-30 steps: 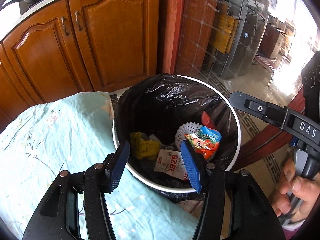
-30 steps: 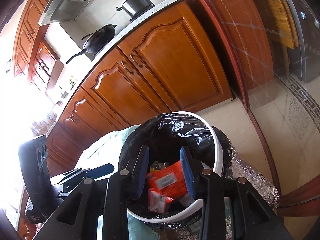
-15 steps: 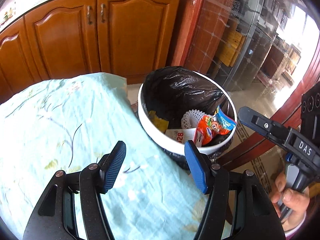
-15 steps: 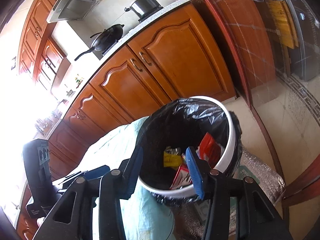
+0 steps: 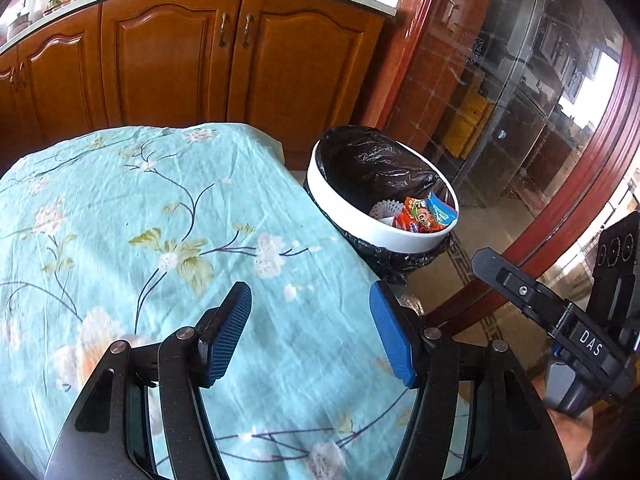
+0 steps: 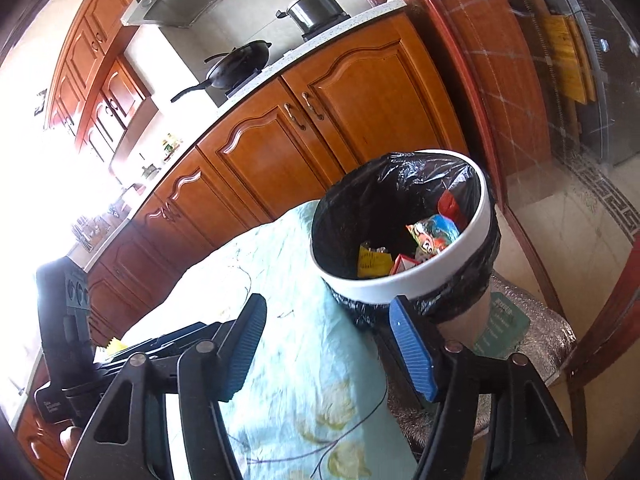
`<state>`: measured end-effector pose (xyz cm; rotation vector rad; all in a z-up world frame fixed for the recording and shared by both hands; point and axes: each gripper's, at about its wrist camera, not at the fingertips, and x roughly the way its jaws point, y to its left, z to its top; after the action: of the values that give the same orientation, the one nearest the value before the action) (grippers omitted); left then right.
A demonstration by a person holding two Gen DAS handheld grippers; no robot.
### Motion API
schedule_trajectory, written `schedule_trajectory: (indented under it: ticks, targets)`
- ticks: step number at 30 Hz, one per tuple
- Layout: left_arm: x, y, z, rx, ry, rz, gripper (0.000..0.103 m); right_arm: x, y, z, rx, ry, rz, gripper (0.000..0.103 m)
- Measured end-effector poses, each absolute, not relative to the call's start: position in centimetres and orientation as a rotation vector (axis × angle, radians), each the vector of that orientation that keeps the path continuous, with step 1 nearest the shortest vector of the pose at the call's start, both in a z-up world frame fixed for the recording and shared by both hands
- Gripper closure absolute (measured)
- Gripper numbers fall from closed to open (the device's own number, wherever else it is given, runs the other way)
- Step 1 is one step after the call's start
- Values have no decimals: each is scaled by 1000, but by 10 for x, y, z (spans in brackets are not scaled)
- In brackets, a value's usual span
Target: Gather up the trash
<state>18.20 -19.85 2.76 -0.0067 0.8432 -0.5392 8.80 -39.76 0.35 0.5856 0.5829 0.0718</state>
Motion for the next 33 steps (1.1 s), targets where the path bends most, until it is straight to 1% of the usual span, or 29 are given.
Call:
schedule_trajectory:
  ticks: [2, 4, 7, 12, 14, 16, 18, 21, 23, 24, 25, 28, 33]
  targets:
    - [172, -189, 26, -19, 829, -525, 37, 79, -390, 4, 566, 573, 61, 32]
    - [163, -181, 25, -24, 811, -509, 35, 70, -382, 5, 541, 558, 45, 29]
    - [151, -170, 22, -26, 783, -474, 27, 54, -369, 6, 495, 525, 22, 25]
    - [130, -148, 21, -35, 709, -421, 26, 35, -351, 9, 428, 472, -19, 22]
    - [121, -142, 22, -35, 659, -393, 24, 27, -344, 9, 404, 444, -35, 21]
    - [112, -137, 24, -28, 612, -362, 21, 20, -338, 10, 382, 411, -47, 11]
    - [102, -133, 24, -14, 562, -335, 18, 15, -330, 11, 355, 381, -48, 8]
    - [87, -124, 27, 1, 480, -279, 12, 10, -319, 14, 294, 368, -49, 6]
    - [76, -116, 30, -6, 409, -242, 0, 6, -313, 18, 261, 357, -50, 5]
    - [70, -113, 30, -9, 374, -224, 0, 3, -311, 20, 245, 338, -56, 4]
    - [66, -110, 30, -9, 348, -211, 0, -2, -309, 23, 227, 311, -64, 0]
    - [58, -107, 24, 6, 328, -197, 0, -7, -299, 21, 171, 266, -84, 0]
    - [58, -107, 11, 26, 366, -188, 0, -5, -292, 3, 182, 303, -65, 0]
